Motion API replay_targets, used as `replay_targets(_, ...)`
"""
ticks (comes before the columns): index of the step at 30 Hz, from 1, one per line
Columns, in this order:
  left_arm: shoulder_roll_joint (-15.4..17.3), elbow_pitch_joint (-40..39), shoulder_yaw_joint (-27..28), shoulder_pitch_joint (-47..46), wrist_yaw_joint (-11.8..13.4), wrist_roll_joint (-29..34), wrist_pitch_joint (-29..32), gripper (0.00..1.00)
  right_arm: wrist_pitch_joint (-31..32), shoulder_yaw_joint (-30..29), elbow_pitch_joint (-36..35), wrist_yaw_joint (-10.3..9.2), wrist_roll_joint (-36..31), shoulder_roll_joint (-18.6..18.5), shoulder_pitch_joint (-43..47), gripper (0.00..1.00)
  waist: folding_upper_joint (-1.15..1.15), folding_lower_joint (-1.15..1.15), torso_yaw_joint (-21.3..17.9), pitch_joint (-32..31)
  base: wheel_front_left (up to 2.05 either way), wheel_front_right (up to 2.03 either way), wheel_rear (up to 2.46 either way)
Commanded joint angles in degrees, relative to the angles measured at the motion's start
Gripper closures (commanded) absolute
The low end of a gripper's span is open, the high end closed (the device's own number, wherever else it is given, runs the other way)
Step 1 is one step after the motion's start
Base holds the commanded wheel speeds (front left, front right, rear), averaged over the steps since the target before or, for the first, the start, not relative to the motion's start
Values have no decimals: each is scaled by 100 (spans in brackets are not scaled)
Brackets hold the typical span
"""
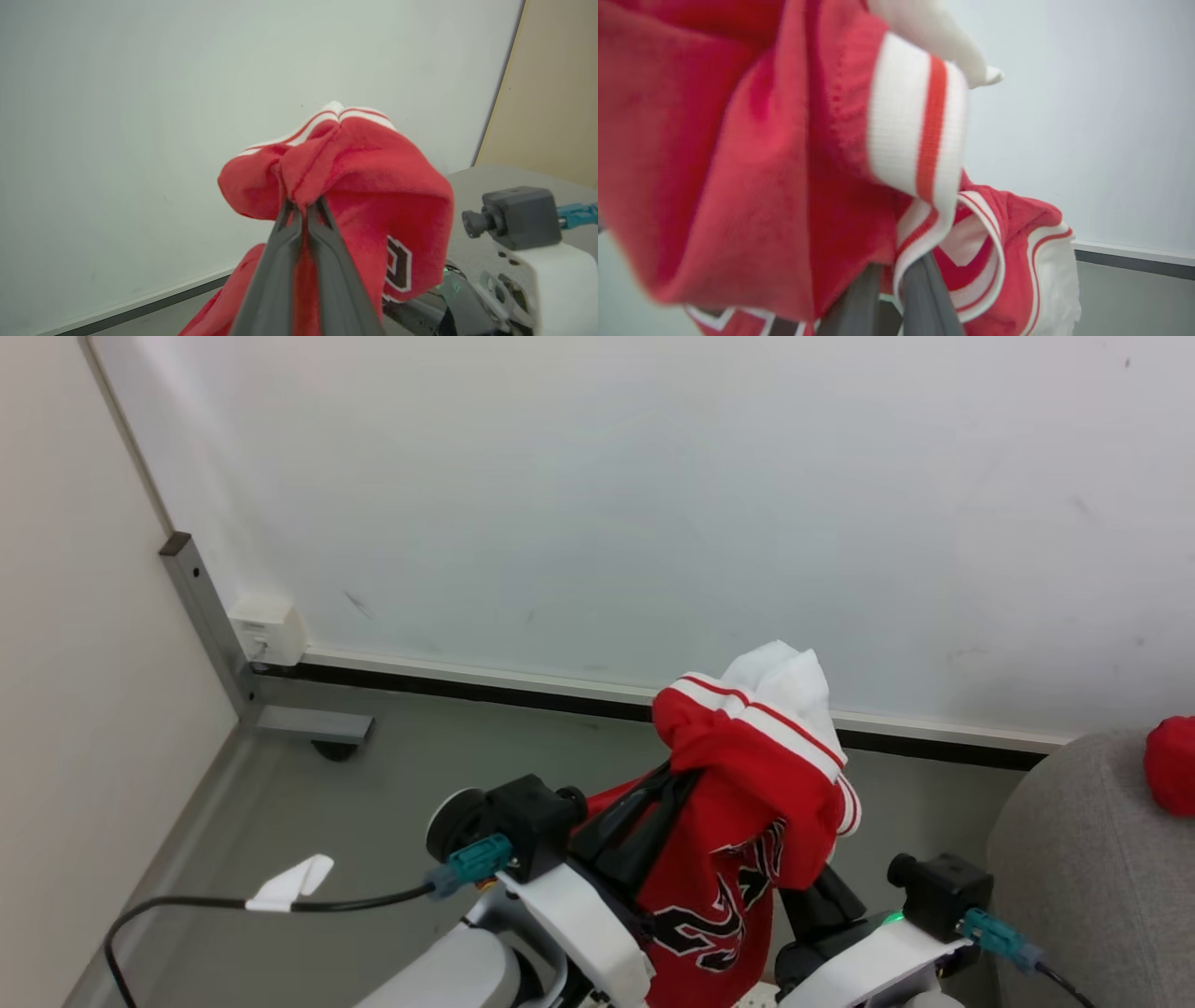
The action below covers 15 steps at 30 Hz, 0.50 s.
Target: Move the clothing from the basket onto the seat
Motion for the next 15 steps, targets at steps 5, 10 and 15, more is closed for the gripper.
replay_targets(5,59,57,-18,211,46,-92,2,20,-18,-596,-330,-13,-291,-8,192,100,0,0,-223,90,0,0,0)
replay_targets(10,156,-8,-151,347,-45,-87,7,0,-19,-1250,-638,-13,-560,-18,144,100,0,0,-604,194,0,0,0)
replay_targets(15,178,-33,-262,489,-49,-60,-52,0,-18,-1873,-1013,-13,-721,-61,234,100,0,0,-1065,340,0,0,0)
